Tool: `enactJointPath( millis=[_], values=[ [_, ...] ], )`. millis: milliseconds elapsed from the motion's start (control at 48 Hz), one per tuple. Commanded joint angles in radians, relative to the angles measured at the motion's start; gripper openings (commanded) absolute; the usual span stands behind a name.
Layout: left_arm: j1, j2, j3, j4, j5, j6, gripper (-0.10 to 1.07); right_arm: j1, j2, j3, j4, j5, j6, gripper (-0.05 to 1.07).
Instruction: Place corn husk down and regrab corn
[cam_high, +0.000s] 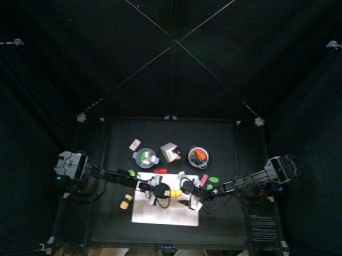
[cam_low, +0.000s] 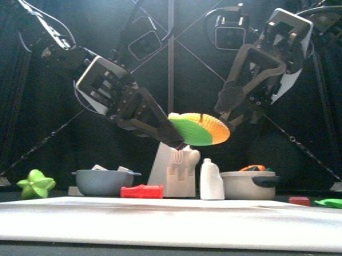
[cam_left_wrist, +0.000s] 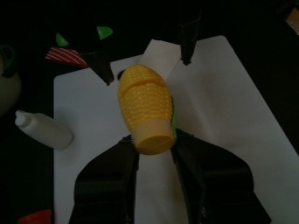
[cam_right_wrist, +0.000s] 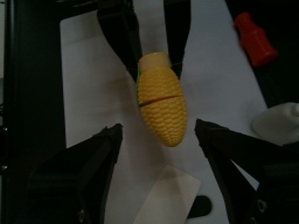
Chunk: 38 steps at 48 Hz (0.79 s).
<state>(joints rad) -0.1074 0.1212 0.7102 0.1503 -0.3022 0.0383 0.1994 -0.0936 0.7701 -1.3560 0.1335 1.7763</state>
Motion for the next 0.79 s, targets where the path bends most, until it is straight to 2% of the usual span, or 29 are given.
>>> enactJointPath(
  millis=[0, 333, 583, 771],
  values=[
    [0.003, -0.025, -0.025, 0.002, -0.009, -0.002, 0.51, -0.032, -0.006, -0.026, -0.005, -0.031, 0.0, 0.98],
    [0.002, -0.025, -0.029, 0.002, -0.009, -0.002, 0.51, -0.097, 0.003, -0.032, -0.029, -0.186, 0.0, 0.98],
    [0.002, -0.025, -0.031, 0.0, -0.009, -0.002, 0.51, -0.104, 0.006, -0.031, -0.032, -0.198, 0.0, 0.96],
    [0.002, -0.023, -0.031, 0.0, -0.009, 0.0, 0.51, -0.112, 0.006, -0.032, -0.035, -0.221, -0.002, 0.9]
  ],
)
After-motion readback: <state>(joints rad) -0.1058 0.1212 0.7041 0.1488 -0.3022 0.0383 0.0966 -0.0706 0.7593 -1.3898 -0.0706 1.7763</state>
